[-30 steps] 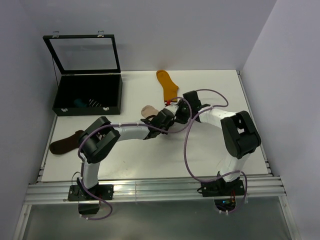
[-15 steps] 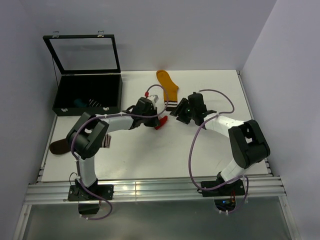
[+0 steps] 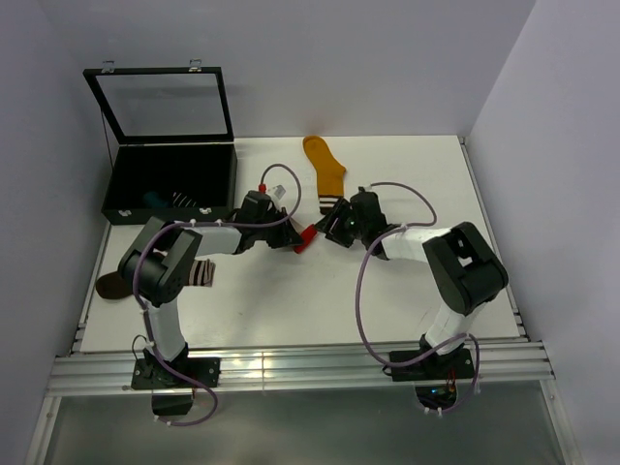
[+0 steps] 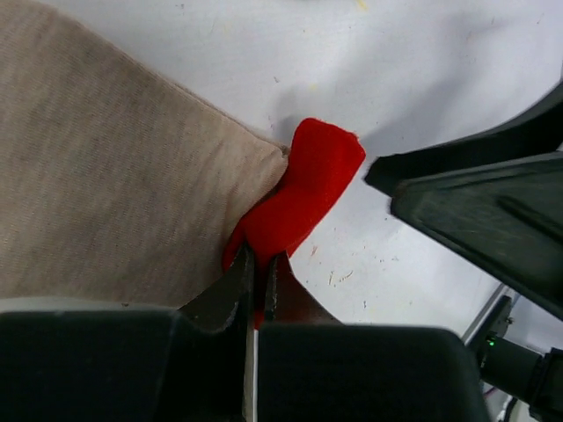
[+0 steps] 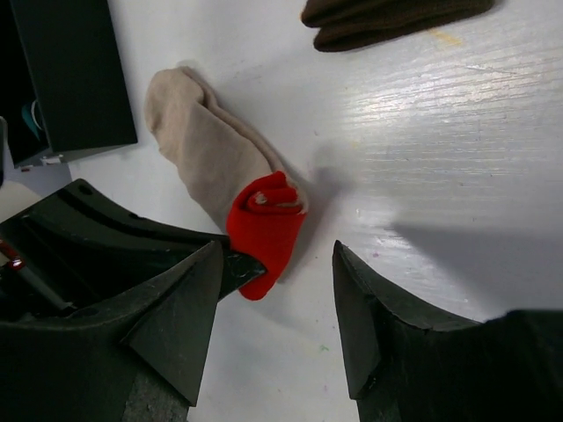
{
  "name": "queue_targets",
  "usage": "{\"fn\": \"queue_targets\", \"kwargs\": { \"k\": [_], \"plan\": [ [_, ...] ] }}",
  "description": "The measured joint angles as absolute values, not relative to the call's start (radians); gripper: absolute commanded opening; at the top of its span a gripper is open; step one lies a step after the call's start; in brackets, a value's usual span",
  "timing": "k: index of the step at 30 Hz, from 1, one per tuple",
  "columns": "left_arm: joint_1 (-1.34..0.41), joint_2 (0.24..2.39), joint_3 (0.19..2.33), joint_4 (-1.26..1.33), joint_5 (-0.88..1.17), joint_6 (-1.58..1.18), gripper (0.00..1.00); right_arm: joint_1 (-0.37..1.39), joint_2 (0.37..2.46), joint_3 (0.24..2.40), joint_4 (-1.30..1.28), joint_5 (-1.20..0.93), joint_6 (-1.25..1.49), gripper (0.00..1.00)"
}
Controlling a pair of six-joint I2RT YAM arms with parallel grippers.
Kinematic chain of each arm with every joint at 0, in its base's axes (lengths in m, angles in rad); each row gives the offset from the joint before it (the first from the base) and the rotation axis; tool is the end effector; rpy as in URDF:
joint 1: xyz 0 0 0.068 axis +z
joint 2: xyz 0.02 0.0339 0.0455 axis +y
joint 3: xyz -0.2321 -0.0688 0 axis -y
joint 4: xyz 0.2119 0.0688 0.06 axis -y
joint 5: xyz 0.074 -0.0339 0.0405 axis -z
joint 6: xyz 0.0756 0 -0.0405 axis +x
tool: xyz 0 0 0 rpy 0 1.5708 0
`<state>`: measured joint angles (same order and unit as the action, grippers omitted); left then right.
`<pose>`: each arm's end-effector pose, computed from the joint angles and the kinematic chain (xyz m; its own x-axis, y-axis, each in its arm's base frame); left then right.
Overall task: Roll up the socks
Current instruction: Roll the sock at the center of the board.
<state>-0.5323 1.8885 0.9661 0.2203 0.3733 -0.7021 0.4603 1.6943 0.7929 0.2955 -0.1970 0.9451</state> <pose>0.3122 -0.2159 0.1081 -0.8850 -0.1766 -0.4308 0.1846 0.7163 -0.6729 0.3060 0.1682 0.1305 -0.7688 0.5061 -0.3911 0.0740 0.6778 0.7316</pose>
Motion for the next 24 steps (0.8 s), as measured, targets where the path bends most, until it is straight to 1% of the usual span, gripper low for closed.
{"fn": "queue_targets", "kwargs": {
  "k": [6, 14, 24],
  "plan": [
    [-0.516, 1.888, 0.944, 0.251, 0.408, -0.729, 0.00, 0.471, 1.785, 0.798, 0.354, -0.219, 0.958, 0.57],
    [-0.510, 1.888, 0.937, 0.259, 0.422, -0.745, 0.00, 0.475, 1.839, 0.798, 0.458, -0.258, 0.973, 0.55],
    [-0.508, 1.888, 0.935, 0.263, 0.429, -0.746, 0.00, 0.475, 1.901, 0.818, 0.540, -0.327, 0.980, 0.50]
  ]
}}
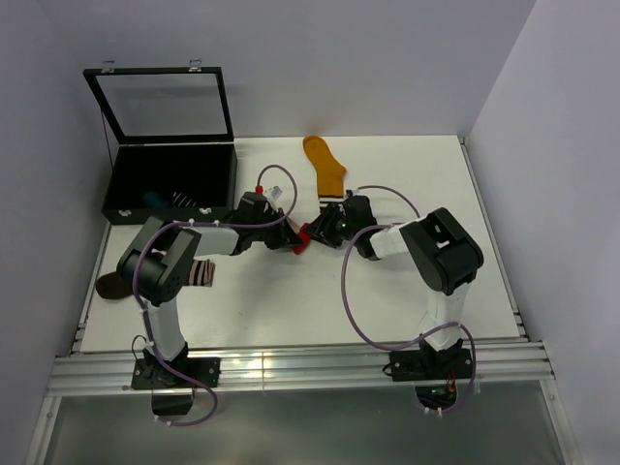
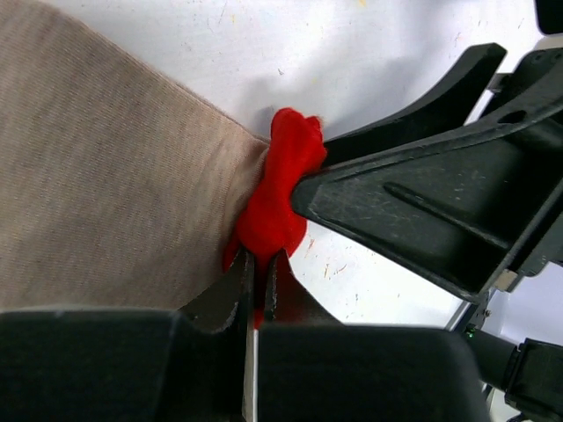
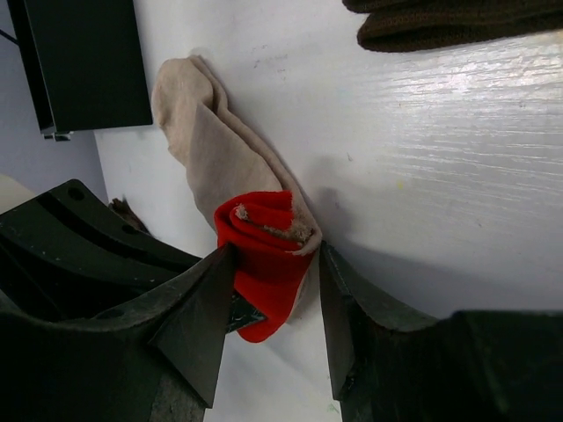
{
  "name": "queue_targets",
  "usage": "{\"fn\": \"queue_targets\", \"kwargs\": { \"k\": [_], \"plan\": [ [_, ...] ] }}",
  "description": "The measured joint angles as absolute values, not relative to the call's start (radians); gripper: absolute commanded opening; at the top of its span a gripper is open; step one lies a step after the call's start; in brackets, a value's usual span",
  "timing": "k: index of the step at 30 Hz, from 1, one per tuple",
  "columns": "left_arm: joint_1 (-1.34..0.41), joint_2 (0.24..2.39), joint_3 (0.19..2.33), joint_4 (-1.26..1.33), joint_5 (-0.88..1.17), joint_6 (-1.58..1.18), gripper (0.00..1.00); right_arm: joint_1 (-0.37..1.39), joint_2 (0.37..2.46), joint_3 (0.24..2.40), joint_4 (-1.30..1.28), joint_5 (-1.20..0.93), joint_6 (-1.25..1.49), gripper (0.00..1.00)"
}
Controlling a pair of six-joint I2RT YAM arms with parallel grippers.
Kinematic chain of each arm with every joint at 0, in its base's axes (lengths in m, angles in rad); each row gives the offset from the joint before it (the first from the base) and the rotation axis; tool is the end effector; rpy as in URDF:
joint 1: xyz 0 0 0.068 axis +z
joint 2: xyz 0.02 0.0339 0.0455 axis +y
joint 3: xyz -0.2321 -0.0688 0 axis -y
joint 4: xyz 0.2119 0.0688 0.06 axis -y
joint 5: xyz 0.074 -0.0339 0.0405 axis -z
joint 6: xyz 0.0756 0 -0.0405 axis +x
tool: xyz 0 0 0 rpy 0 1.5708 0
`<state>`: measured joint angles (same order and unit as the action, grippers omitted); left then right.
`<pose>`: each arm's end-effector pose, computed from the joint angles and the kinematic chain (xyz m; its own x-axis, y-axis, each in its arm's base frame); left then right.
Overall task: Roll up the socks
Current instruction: Roll the sock at the center of the board.
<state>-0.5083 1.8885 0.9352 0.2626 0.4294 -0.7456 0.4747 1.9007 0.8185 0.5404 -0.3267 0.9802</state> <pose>0.3115 -0.2096 0.1050 -0.8993 -0.2051 -0.3864 0.1535 0.6791 -0.7178 0.3201 0.1918 0.0991 -0.8181 0.4641 -0.3396 0.0037 0.5949 0.8038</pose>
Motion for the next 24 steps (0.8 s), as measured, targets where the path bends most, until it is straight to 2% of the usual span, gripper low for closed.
{"fn": "queue_targets", "kwargs": {
  "k": [5, 8, 10, 11, 13, 18, 24],
  "plan": [
    [-0.505, 1.888, 0.929, 0.271, 0.442, -0.746, 0.00, 0.475, 1.925, 0.830, 0.561, -0.351, 0.979, 0.47],
    [-0.502, 1.889, 0.924, 0.278, 0.451, -0.746, 0.00, 0.475, 1.948, 0.851, 0.566, -0.377, 0.976, 0.35],
    [-0.501, 1.889, 0.921, 0.282, 0.456, -0.745, 0.00, 0.474, 1.965, 0.859, 0.574, -0.389, 0.973, 0.21],
    [-0.500, 1.889, 0.918, 0.285, 0.459, -0.745, 0.00, 0.474, 1.970, 0.860, 0.576, -0.394, 0.971, 0.08],
    [-0.499, 1.889, 0.915, 0.290, 0.466, -0.744, 0.02, 0.473, 1.973, 0.866, 0.573, -0.401, 0.966, 0.00],
    [-0.498, 1.888, 0.913, 0.295, 0.470, -0.732, 0.21, 0.473, 1.967, 0.882, 0.529, -0.400, 0.938, 0.00],
    [-0.527, 1.850, 0.913, 0.266, 0.439, -0.690, 0.52, 0.474, 1.888, 0.883, 0.391, -0.330, 0.874, 0.00]
  ]
}}
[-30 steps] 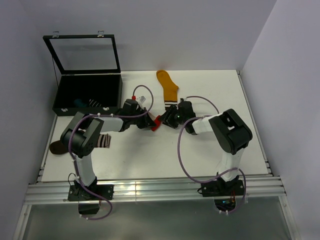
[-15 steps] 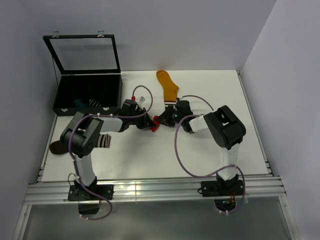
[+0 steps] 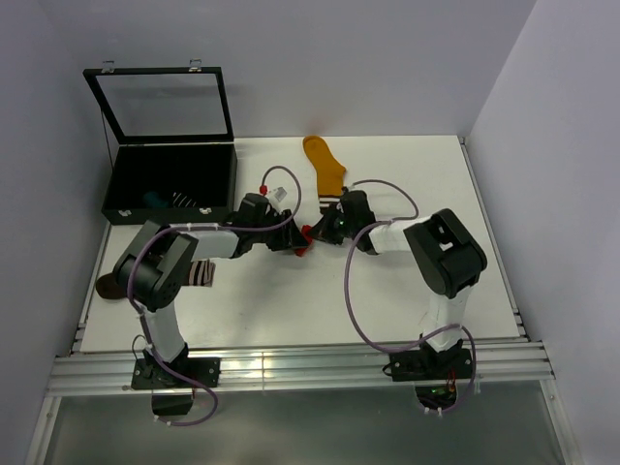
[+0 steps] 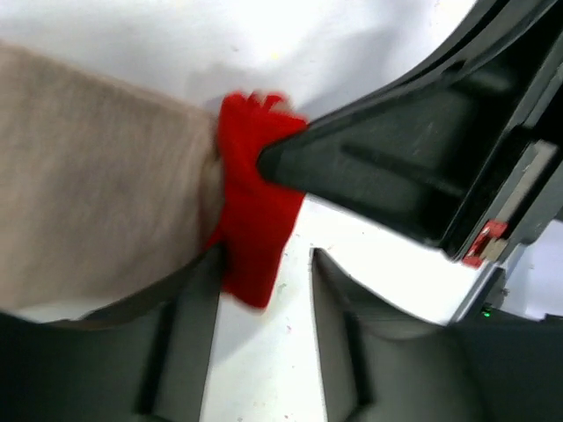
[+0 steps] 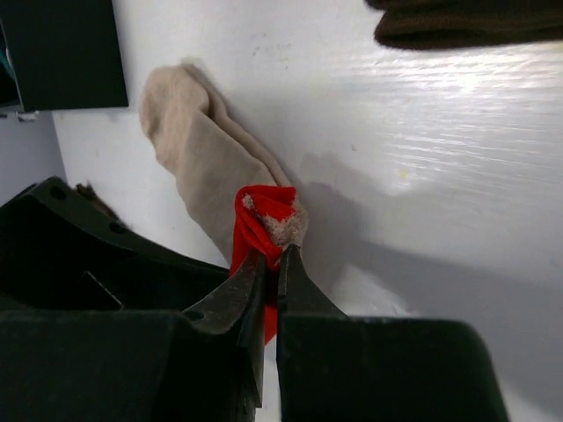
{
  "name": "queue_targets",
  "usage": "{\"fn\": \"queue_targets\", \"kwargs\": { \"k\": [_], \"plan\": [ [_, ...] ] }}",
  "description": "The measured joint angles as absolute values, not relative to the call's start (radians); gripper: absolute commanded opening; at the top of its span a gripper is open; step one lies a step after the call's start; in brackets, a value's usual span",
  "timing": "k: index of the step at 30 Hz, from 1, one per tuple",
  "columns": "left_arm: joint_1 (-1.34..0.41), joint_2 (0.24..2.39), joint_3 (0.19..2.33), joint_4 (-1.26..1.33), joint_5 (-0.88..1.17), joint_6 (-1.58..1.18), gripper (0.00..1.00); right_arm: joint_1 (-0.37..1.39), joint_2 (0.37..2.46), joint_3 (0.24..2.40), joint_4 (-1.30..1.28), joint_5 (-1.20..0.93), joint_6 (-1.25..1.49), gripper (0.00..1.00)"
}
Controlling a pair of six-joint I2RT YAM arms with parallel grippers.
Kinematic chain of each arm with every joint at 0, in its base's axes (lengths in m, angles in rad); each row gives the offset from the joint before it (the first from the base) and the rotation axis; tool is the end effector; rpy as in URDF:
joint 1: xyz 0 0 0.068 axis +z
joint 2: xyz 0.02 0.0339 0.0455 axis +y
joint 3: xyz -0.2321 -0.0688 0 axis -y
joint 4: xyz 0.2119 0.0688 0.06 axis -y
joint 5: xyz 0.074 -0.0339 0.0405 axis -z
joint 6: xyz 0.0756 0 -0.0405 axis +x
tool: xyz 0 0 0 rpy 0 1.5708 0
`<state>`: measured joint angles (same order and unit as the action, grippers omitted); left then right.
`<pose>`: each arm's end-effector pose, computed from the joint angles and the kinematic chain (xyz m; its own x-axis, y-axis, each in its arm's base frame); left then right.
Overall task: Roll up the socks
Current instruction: Roll the sock at the center of the board.
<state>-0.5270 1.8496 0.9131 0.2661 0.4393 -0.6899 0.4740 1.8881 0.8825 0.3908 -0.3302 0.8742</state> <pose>0.3031 -0.2136 0.1130 -0.8872 -0.1502 -0.4362 0.2315 0.6730 -0.7025 0.3229 0.1932 0.1033 -0.8412 0.3839 -0.3807 -0.0346 0.6644 0.7466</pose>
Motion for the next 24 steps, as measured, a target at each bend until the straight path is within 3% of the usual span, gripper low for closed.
{"fn": "queue_targets", "kwargs": {
  "k": [8, 13, 24],
  "plan": [
    [-0.611, 1.732, 0.913, 0.163, 0.202, -0.578, 0.85, 0.462, 1.765, 0.910, 0.167, -0.141, 0.807, 0.00],
    [-0.742, 1.657, 0.914, 0.178, -0.009, -0.498, 0.84, 0.461, 1.762, 0.938, 0.049, -0.080, 0.805, 0.00],
    [-0.879, 1.738, 0.934, 0.249, -0.185, -0.369, 0.79, 0.461, 1.764, 0.969, -0.064, -0.070, 0.821, 0.00]
  ]
}}
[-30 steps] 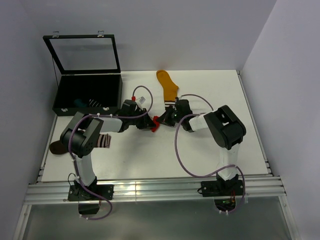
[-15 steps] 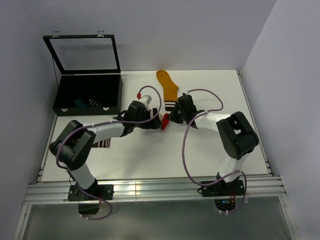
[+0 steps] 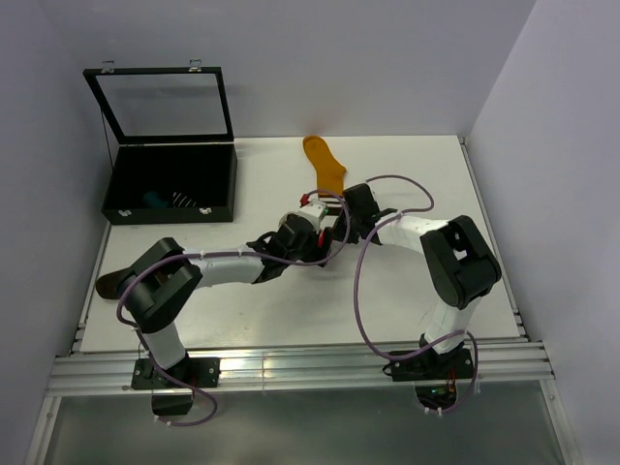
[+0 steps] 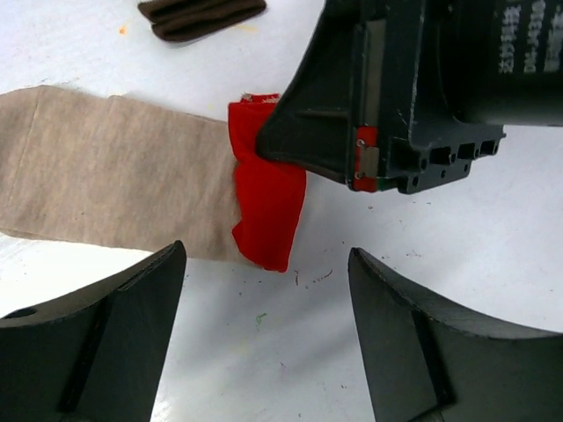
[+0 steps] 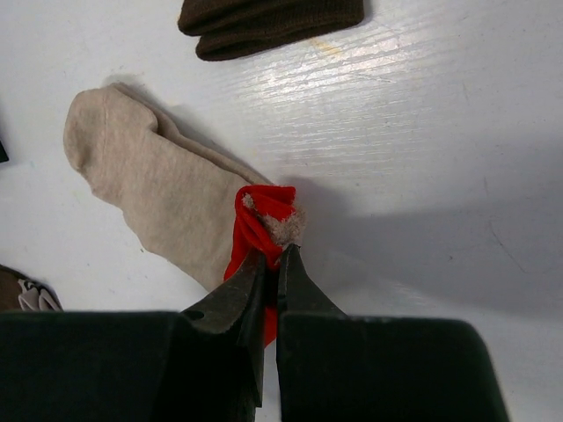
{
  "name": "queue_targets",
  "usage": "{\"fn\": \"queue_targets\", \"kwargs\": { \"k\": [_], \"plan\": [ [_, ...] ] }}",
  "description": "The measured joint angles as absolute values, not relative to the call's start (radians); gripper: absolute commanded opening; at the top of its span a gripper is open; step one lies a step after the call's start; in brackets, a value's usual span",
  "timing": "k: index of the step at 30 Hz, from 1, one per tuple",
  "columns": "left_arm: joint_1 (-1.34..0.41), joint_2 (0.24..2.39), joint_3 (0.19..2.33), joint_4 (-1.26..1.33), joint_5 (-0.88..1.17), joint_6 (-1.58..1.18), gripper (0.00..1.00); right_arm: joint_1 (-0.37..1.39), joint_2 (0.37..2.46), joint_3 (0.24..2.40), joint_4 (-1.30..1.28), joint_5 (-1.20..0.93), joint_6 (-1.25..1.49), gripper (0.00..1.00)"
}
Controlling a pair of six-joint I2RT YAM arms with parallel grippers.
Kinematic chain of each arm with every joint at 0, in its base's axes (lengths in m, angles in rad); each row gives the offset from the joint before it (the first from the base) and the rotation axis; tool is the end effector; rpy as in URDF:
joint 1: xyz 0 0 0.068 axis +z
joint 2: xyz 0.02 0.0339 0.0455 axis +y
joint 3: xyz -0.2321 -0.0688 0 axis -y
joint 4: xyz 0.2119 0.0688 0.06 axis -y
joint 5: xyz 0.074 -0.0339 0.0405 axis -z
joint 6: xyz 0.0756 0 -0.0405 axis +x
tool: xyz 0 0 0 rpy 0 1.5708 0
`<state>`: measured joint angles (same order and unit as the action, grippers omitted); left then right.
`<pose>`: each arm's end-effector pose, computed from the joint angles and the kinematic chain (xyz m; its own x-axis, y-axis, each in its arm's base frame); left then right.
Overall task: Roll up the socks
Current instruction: Roll the sock at the center of the board.
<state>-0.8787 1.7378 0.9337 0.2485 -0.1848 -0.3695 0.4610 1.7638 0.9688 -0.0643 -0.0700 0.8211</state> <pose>0.2499 -0.2797 0.1532 -0.5512 0.1087 -0.8272 0.4913 0.8437 -0.2164 0.3141 0.1619 0.1189 -0.8169 0.4094 -0.4062 0.1662 0.8415 0.5140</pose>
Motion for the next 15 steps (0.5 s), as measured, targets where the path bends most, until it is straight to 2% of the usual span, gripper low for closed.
{"fn": "queue_targets", "kwargs": {
  "k": [7, 11, 15],
  "plan": [
    [-0.907, 1.793, 0.955, 0.292, -0.207, -0.300, 0.74, 0.461, 1.770, 0.971, -0.068, -0.078, 0.822, 0.00],
    [-0.916, 1.839, 0.983, 0.299, -0.210, -0.270, 0.67, 0.460, 1.775, 0.978, -0.073, -0.087, 0.825, 0.00],
    [-0.931, 1.892, 1.011, 0.299, -0.225, -0.251, 0.56, 0.460, 1.777, 0.982, -0.078, -0.096, 0.826, 0.00]
  ]
}}
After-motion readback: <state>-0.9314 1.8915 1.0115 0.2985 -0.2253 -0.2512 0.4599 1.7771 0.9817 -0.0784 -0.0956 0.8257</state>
